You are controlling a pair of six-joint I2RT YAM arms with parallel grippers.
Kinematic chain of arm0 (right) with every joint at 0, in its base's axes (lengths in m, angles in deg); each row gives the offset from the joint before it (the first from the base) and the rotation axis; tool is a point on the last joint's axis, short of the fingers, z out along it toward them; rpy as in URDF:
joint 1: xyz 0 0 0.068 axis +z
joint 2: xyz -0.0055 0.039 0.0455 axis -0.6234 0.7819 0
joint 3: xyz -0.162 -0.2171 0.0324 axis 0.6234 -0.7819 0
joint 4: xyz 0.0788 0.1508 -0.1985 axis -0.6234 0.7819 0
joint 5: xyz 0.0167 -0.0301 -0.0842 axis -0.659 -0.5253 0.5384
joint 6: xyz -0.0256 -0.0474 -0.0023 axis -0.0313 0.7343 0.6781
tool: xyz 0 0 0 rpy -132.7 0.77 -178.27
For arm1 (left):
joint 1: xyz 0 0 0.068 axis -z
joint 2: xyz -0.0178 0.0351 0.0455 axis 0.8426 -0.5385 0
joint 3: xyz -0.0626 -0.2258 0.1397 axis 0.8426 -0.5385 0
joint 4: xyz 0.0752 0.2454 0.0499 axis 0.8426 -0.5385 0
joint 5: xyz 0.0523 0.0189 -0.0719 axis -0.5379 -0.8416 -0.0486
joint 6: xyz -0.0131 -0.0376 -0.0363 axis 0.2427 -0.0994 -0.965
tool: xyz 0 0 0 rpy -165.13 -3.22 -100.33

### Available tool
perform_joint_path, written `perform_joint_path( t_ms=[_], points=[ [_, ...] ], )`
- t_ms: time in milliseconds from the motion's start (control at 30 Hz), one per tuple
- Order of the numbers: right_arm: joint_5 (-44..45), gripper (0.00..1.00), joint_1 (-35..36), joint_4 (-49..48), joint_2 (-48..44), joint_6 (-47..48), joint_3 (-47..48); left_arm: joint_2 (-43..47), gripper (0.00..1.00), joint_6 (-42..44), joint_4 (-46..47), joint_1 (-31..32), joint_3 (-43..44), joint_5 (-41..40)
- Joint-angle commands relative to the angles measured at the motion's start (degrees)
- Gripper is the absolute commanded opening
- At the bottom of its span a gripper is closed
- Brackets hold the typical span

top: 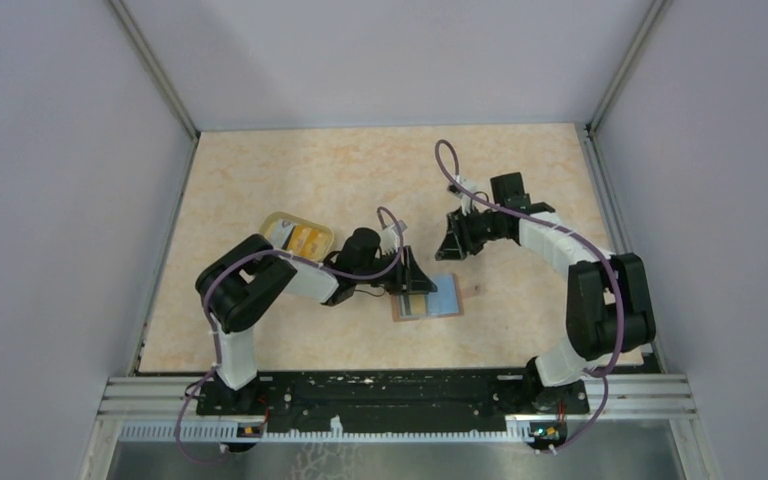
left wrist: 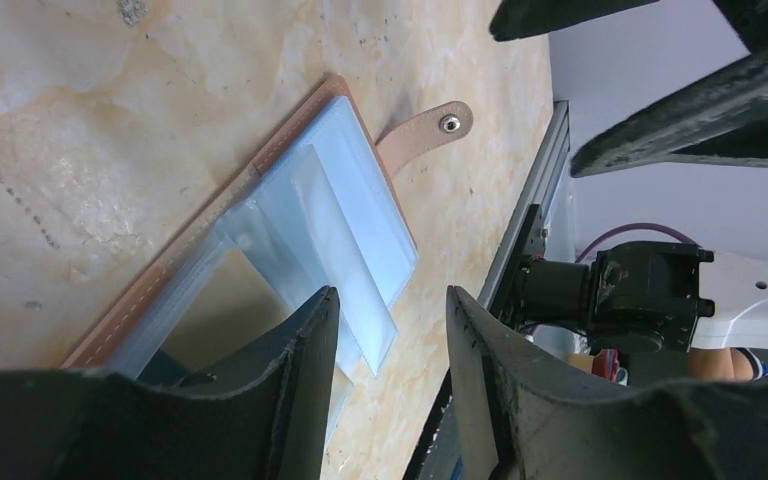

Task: Put the credit cards into the card holder
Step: Insert the credit card into the card holder.

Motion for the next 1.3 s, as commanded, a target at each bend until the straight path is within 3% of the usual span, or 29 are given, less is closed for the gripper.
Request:
perform_joint_path(
  t_ms=[0,400,633,800,1000,1133,1200,1267],
  points=[
    [-2.0,0.41,-1.1,-2.4,-3.5,0.1,1.6,-1.6,0.50,-0.2,3.0,0.3,2.3,1.9],
    [-4.1,0.41,-4.8,-3.0,-6.4,-0.6,1.3,-5.4,0.55,0.6,3.1,1.4,9.8,5.6],
    [-5.7,0.41,-6.4,-3.1,-7.6,-0.7,1.1,-10.9,0.54,-0.6,4.4,1.5,12.2,6.6],
    [-7.8,0.41,-7.0,-3.4,-9.0,-0.4,0.8,-10.0,0.52,0.4,3.8,1.5,12.4,5.9],
    [-12.7,0.41,-7.1,-3.4,-13.1,3.5,0.2,1.0,0.51,11.5,-4.7,1.5,11.0,0.1],
    [-15.4,0.41,-7.1,-3.9,-17.2,6.5,-0.1,10.4,0.52,23.9,-16.1,1.3,10.0,-9.2],
    [-17.6,0.43,-7.1,-5.9,-19.6,6.8,-1.0,15.9,0.53,29.4,-23.5,1.1,10.1,-16.0],
    [-21.7,0.53,-7.1,-9.4,-21.1,6.8,-2.2,20.1,0.55,35.8,-29.8,0.7,9.8,-22.5]
  ],
)
